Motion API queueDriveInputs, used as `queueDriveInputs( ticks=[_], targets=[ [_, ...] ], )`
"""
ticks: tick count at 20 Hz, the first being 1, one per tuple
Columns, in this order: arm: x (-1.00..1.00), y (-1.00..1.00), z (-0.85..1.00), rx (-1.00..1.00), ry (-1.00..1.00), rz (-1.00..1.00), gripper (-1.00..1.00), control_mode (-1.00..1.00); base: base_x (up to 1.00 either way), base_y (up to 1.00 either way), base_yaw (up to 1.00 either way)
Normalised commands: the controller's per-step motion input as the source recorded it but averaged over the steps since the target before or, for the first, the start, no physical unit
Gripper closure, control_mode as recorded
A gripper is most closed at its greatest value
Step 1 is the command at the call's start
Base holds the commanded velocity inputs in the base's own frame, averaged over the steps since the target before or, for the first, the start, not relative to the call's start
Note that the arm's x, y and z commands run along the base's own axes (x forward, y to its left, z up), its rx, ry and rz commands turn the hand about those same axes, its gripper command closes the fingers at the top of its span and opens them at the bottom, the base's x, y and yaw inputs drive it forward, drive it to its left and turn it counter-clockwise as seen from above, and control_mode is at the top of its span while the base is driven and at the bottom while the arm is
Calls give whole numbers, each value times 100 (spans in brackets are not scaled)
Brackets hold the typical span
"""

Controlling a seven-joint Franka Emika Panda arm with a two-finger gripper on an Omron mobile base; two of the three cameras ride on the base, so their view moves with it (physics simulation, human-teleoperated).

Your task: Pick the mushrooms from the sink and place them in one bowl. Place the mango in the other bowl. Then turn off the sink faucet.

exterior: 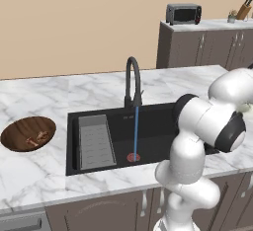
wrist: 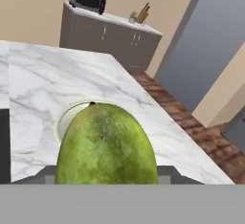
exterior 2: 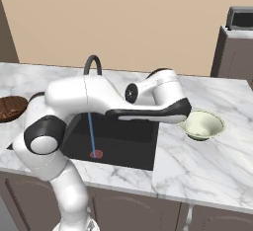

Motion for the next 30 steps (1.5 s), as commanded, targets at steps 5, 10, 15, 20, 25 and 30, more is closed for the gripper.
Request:
queueDriveInputs(
  ticks=[5,10,15,20,25,30],
  targets=[
    [39,-17,0,7,5,4,100,-100,0,0,0],
    [40,-13,-13,3,9,5,100,-100,0,0,0],
    [33,-16,-19,3,6,4,100,-100,0,0,0],
    [27,-19,-18,4,2,3,100,-100,0,0,0],
    [17,-26,-33,5,2,2,100,-100,0,0,0],
    [9,-33,-35,6,1,0,100,-100,0,0,0]
  ],
)
